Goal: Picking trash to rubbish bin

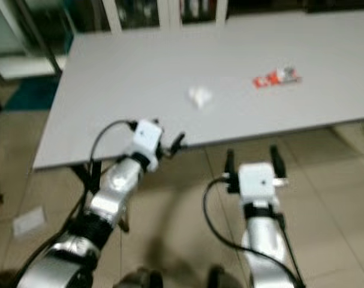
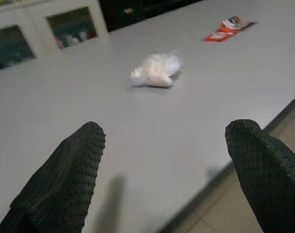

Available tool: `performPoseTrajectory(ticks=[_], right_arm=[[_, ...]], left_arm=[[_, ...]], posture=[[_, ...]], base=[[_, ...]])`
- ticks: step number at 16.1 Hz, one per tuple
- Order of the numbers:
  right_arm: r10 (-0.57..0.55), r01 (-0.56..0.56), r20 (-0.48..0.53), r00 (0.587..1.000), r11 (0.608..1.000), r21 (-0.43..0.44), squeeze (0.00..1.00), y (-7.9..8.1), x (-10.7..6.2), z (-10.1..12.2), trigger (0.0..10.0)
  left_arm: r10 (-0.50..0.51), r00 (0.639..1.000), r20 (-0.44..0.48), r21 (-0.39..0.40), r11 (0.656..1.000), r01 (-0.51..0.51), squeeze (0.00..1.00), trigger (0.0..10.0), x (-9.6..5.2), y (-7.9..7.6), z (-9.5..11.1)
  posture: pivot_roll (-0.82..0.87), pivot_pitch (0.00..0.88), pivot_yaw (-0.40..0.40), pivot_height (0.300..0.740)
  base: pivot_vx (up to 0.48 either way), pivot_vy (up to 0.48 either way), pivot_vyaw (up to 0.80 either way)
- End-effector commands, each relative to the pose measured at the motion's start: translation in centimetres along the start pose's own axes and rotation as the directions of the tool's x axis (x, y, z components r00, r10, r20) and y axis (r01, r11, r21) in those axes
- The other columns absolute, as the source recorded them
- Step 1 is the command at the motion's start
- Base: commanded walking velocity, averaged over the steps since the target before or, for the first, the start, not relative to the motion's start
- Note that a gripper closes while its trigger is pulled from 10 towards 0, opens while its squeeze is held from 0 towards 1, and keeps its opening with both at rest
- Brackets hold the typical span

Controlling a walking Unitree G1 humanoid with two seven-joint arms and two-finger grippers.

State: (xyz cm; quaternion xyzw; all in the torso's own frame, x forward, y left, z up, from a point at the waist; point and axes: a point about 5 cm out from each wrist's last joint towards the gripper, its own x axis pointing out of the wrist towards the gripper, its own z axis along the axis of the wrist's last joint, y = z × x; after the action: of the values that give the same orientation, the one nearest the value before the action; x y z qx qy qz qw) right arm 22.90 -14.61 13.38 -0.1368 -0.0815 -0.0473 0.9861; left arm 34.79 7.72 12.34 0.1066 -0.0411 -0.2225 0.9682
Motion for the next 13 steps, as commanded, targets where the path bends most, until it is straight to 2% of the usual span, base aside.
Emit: performPoseTrajectory(ticks=[1,5,9,13], right_arm=[[-0.003,0.003,-0.004,1.000,1.000,-0.021,0.00,-0.2,0.0,0.0,10.0],[-0.002,0.002,-0.009,1.000,1.000,-0.025,0.00,-0.2,-0.1,-0.1,10.0],[0.001,-0.002,-0.032,1.000,1.000,-0.026,0.00,-0.3,-0.1,-0.8,10.0],[0.001,-0.002,-0.039,0.999,1.000,-0.026,0.00,-0.4,-0.1,-0.9,10.0]], left_arm=[[0.001,1.000,-0.008,-0.009,1.000,-0.001,0.00,10.0,-0.1,0.0,-0.1],[-0.005,1.000,-0.023,-0.005,1.000,0.004,0.00,10.0,-0.2,-0.2,-0.4],[-0.005,0.996,-0.086,0.009,1.000,0.006,0.00,10.0,-0.5,-0.4,-1.8],[-0.015,0.994,-0.108,0.017,1.000,0.017,0.00,10.0,-1.0,-0.4,-2.6]], posture=[[0.06,0.103,0.058,0.740],[0.06,0.103,0.058,0.740],[0.05,0.100,0.059,0.740],[0.06,0.096,0.055,0.740]], base=[[-0.277,0.000,0.00],[-0.278,0.000,0.00],[-0.277,0.000,0.00],[-0.192,0.000,0.00]])
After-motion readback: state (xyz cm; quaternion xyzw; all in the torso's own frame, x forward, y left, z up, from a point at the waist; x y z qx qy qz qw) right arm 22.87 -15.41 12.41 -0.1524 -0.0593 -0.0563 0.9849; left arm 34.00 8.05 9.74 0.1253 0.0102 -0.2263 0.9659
